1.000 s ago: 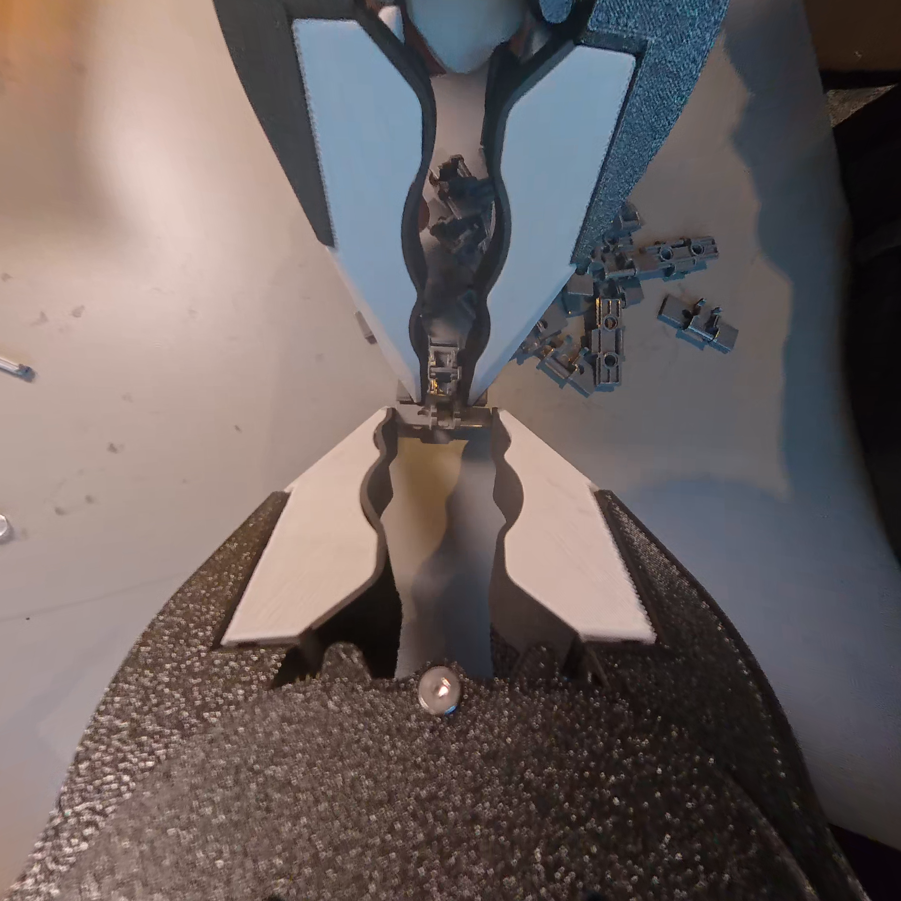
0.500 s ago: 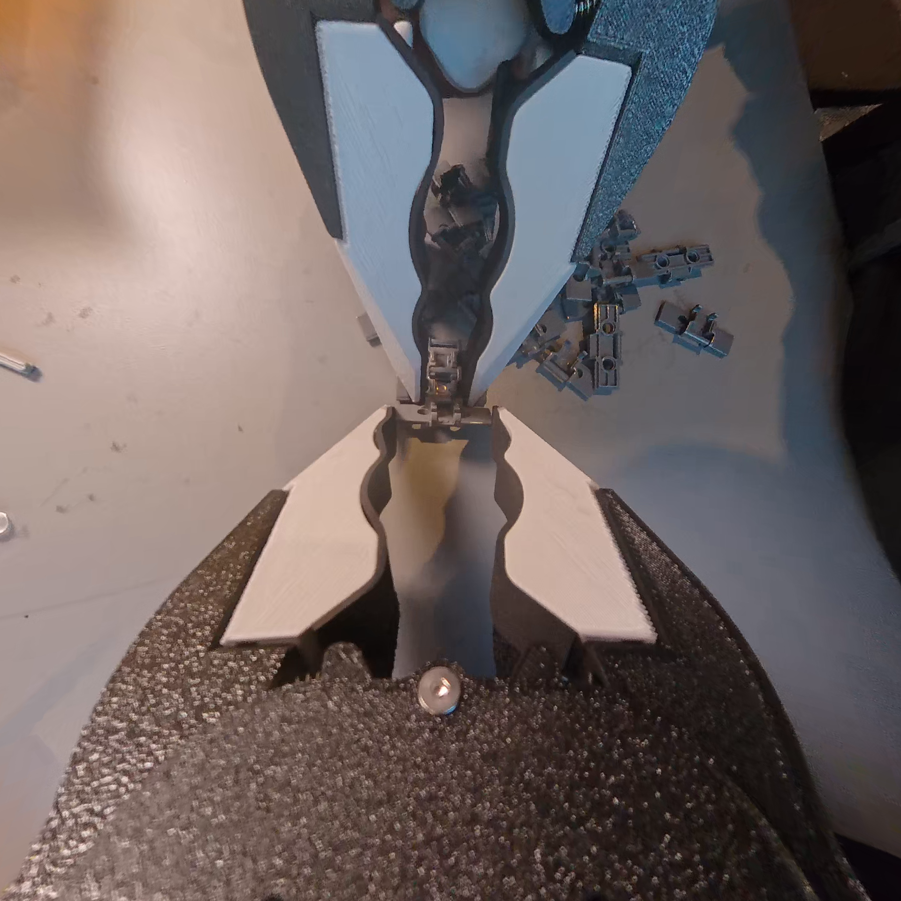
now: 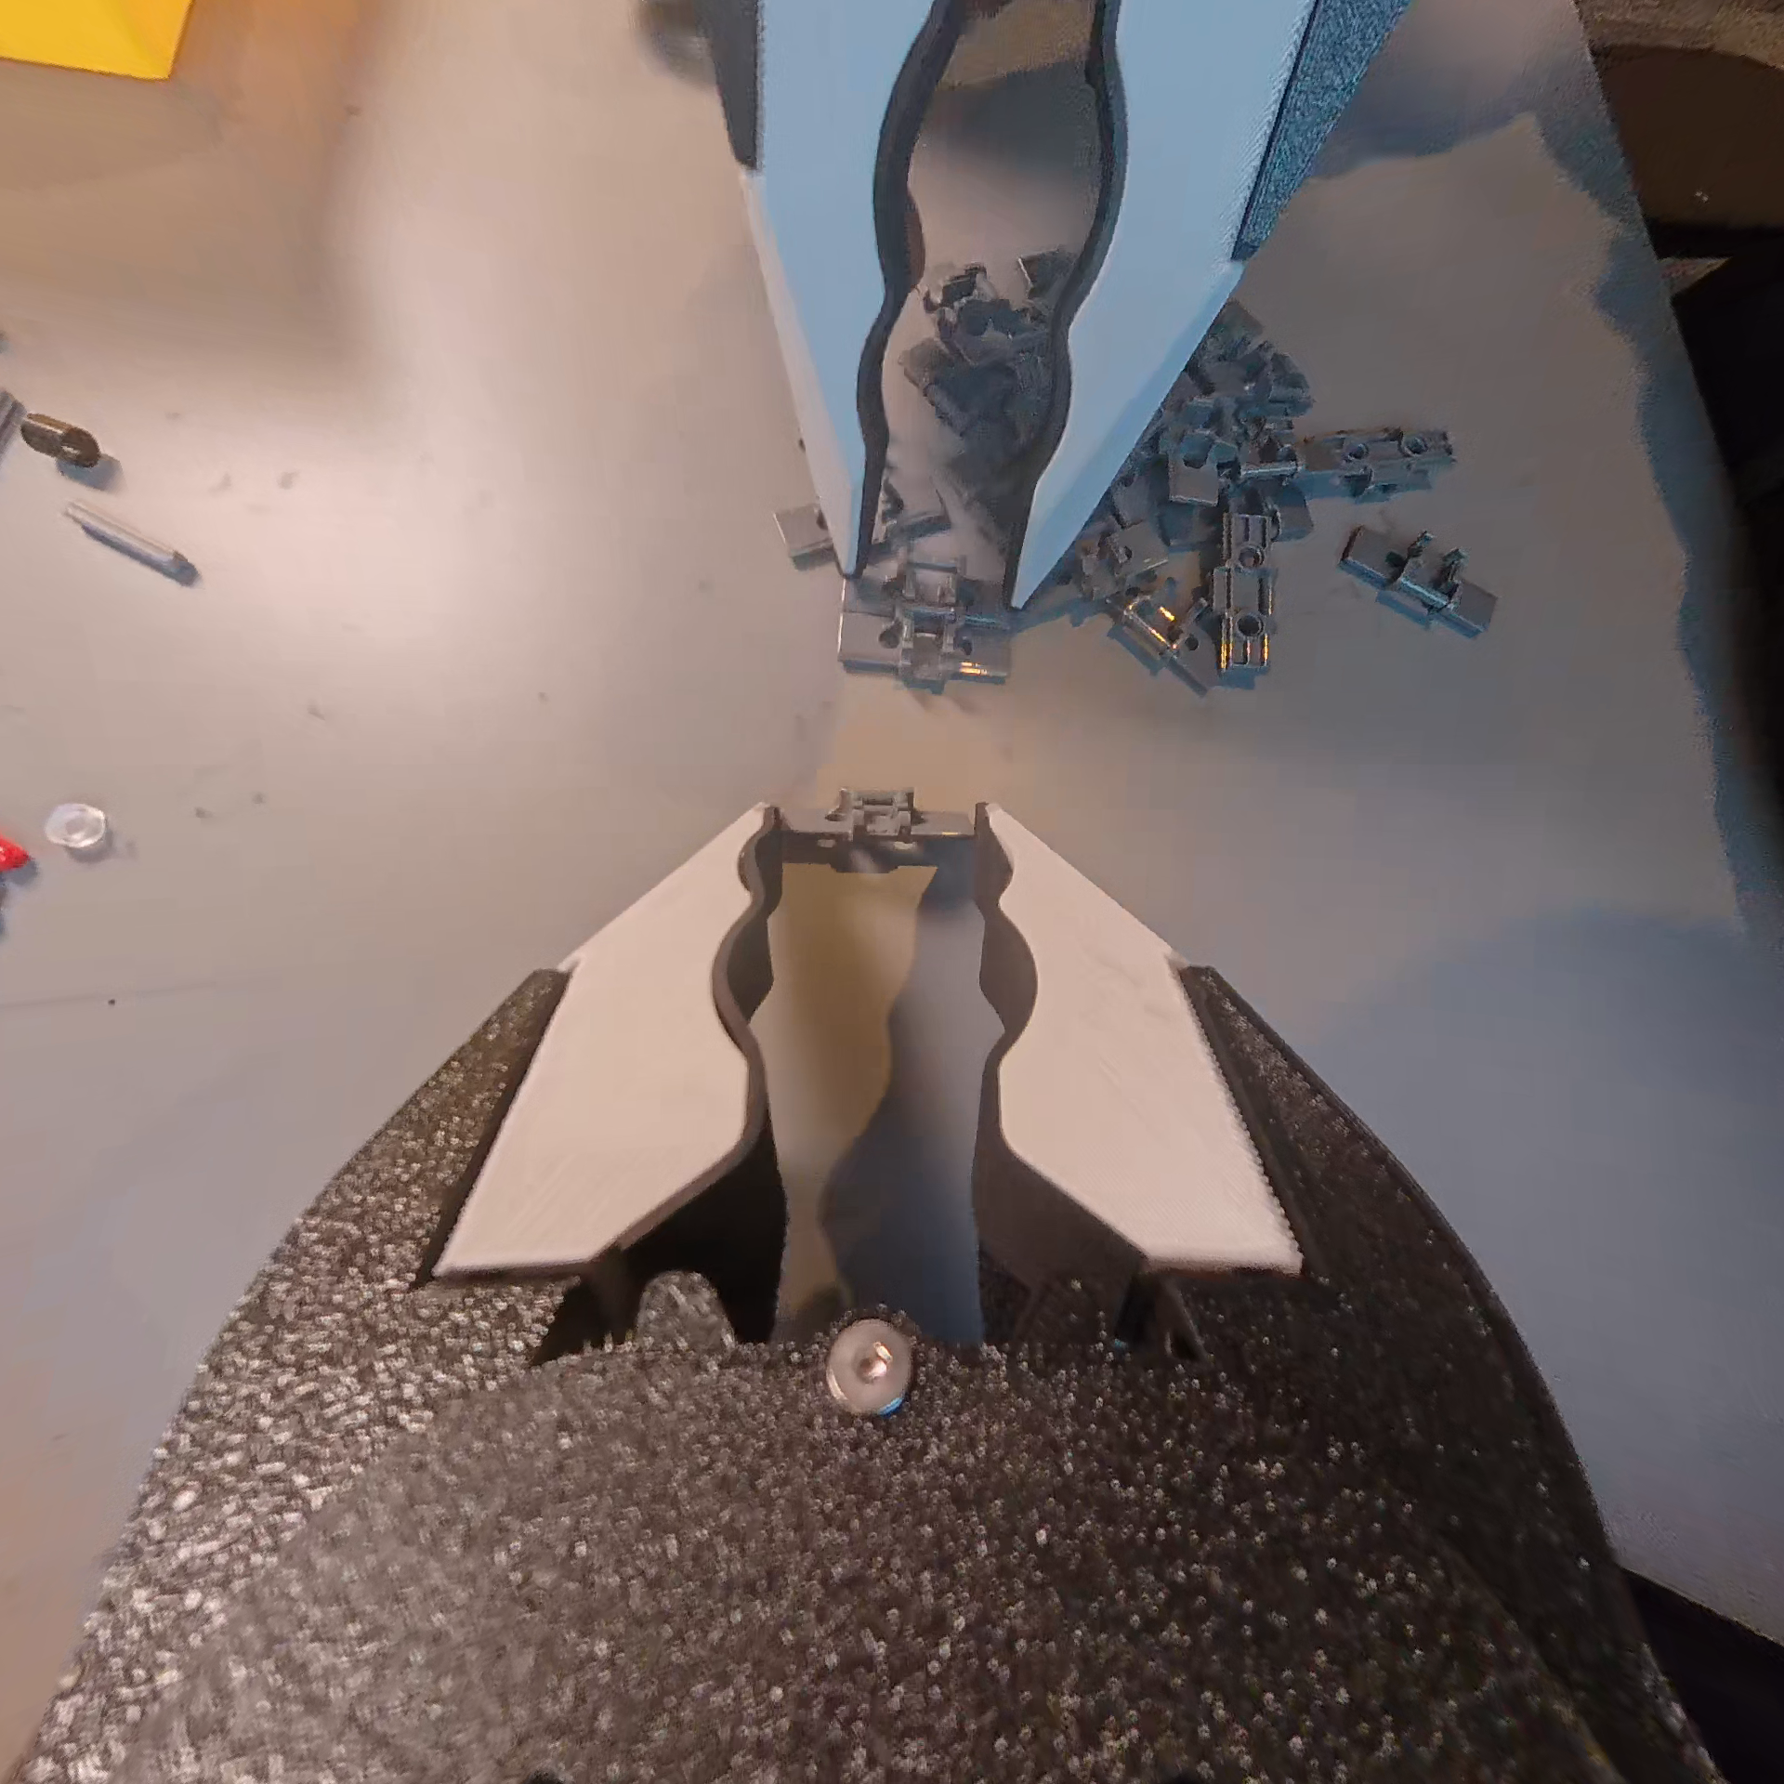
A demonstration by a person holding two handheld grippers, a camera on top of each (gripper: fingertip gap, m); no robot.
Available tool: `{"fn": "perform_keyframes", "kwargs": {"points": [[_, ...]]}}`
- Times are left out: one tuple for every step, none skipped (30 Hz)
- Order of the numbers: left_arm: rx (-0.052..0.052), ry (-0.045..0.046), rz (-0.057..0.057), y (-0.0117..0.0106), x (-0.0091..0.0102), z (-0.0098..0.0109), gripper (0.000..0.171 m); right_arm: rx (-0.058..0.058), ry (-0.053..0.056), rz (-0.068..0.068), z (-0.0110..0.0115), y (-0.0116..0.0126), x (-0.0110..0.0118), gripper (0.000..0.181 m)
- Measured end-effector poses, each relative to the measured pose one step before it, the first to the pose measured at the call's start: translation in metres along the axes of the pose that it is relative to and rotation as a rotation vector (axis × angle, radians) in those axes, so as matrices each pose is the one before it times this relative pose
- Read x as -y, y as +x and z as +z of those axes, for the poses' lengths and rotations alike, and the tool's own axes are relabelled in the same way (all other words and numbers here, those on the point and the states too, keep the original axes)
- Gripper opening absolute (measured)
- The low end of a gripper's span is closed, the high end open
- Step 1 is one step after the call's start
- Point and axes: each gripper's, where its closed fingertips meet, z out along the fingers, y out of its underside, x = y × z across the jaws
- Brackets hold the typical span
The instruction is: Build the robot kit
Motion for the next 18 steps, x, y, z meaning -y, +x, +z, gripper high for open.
{"fn": "perform_keyframes", "kwargs": {"points": [[0.0053,0.0062,-0.0052,-0.00107,-0.00113,-0.00131,0.037,-0.0132,-0.0205,0.012,-0.00017,-0.00001,-0.00334,0.03],[0.0048,0.00427,-0.0061,-0.00096,-0.00074,-0.00107,0.037,-0.0043,-0.002,0.0139,-0.00017,-0.00187,0.00009,0.028],[0.005,0.00084,-0.0024,-0.00092,-0.00073,-0.00076,0.037,-0.0007,-0.005,0.0194,0.00041,-0.00272,0.00003,0.026],[0.0091,-0.00296,0.0031,-0.00131,-0.00067,-0.00061,0.037,-0.0096,-0.0043,0.0186,0.00063,-0.00175,0.00034,0.025],[0.012,-0.00542,0.0069,-0.0014,-0.00082,-0.0005,0.037,-0.0068,-0.0024,0.013,0.00043,-0.00243,0.00074,0.025],[0.0091,-0.00522,0.0076,-0.00077,-0.00076,-0.00043,0.037,0.0012,-0.0005,0.0148,0.0008,-0.00368,0.00083,0.025],[0.005,-0.00352,0.0048,-0.0003,-0.0007,-0.00053,0.038,0.0029,0.0026,0.0137,0.00094,-0.00381,0.0015,0.025],[0.0054,-0.00247,0.002,-0.00065,-0.00081,-0.00077,0.04,-0.0028,0.0044,0.0034,0.00064,-0.00274,0.00148,0.025],[0.0114,-0.00325,-0.0003,-0.00196,-0.00119,-0.00116,0.042,-0.005,0.0028,-0.0004,-0.00023,-0.00216,0.00095,0.026],[0.0162,-0.00312,-0.0028,-0.00299,-0.00144,-0.00175,0.045,0.002,0.003,-0.0028,-0.00103,-0.00284,0.00082,0.026],[0.0156,0.00262,-0.0039,-0.00304,-0.00056,-0.00238,0.048,0.0121,0.0074,-0.0032,-0.00206,-0.00402,0.0012,0.026],[0.0097,0.01234,-0.0052,-0.00219,0.00079,-0.00299,0.049,0.0073,0.0081,-0.0019,-0.00236,-0.00275,0.0012,0.026],[0.0077,0.01743,-0.0062,-0.00162,0.00193,-0.00325,0.049,-0.0057,0.0089,-0.0143,-0.00268,-0.00036,0.00144,0.026],[0.0054,0.0184,-0.0035,-0.00057,0.00265,-0.00305,0.049,-0.0067,0.0138,-0.0421,-0.00298,0.00007,0.00253,0.026],[0.0006,0.01762,0.0004,0.00082,0.00286,-0.00234,0.048,-0.0018,0.0135,-0.0708,-0.00273,-0.00028,0.00286,0.026],[-0.0031,0.01343,0.0033,0.00211,0.00237,-0.00131,0.047,0.0011,0.0078,-0.0924,-0.00126,0.00043,0.0021,0.026],[-0.0022,0.00608,0.0059,0.00252,0.00136,-0.00024,0.046,0.0004,-0.0083,-0.0909,0.00072,0.00264,-0.00104,0.026],[0.0008,0.00058,0.0076,0.00233,0.00046,0.00062,0.046,0.0083,-0.0214,-0.0614,0.00254,0.00318,-0.00311,0.027]]}}
